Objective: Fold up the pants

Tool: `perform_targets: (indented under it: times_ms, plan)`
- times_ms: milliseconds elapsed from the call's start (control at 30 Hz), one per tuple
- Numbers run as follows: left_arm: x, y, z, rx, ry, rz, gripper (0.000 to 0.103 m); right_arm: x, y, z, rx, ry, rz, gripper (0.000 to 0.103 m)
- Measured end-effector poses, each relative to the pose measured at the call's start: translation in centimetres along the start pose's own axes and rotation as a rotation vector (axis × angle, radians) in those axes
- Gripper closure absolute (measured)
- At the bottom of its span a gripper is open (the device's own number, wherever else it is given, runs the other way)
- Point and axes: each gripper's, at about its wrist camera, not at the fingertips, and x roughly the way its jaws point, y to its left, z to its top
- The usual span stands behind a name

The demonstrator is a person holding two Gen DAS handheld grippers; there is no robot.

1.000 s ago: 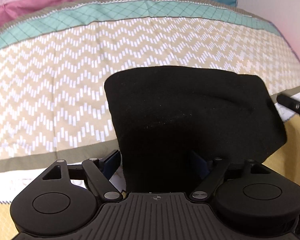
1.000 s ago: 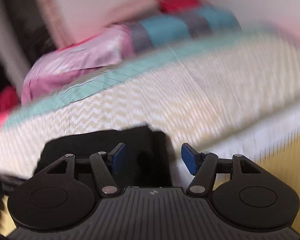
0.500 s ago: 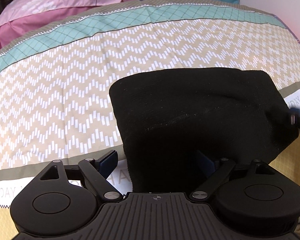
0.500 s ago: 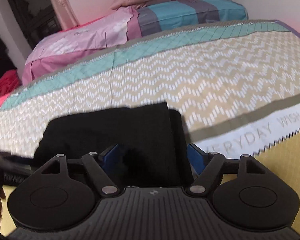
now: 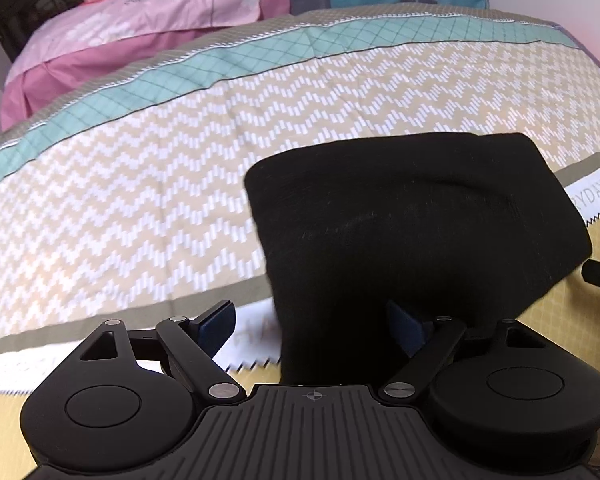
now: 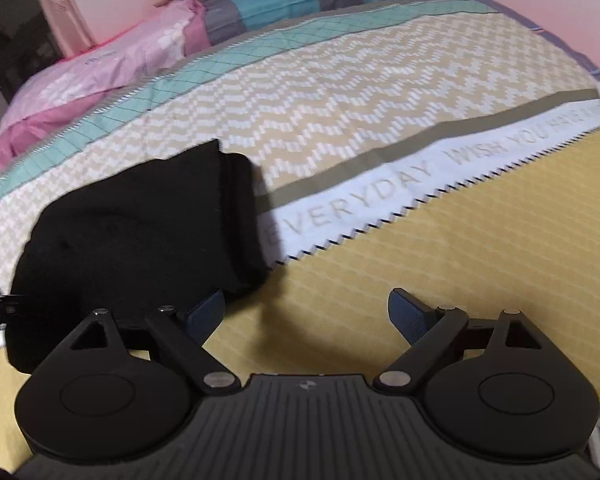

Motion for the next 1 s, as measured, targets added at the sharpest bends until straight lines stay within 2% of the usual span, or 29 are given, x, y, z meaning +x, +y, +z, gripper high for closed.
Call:
perform_targets:
  times_ms: [67, 167, 400, 567, 1000]
  plan:
    - [-1.2, 0.3, -1.0, -0.009, 0.000, 0.008, 0.000, 0.0, -0.2, -0.4, 0.014, 0.017, -0.024, 0.012]
    - [-2.1, 0.7, -2.2, -0.038, 0.010, 0.011, 0.000, -0.5, 0.4, -1.2, 0.012, 0.037, 0.006, 0.012]
    - [-2.9, 0.7, -4.2, -0.048, 0.045, 0.057, 0.000, -1.3, 3.9, -3.1, -0.100, 0.067, 0.053, 0.012]
    - [-2.5, 1.0, -5.1, -0.053, 0.080, 0.091, 0.000, -1.7, 5.3, -4.0, -0.155, 0.078, 0.066, 0.012]
    - [-0.9, 1.2, -6.1, -0.075, 0.131, 0.085, 0.000, -1.7, 6.0, -4.8, -0.167, 0.108, 0.087, 0.012]
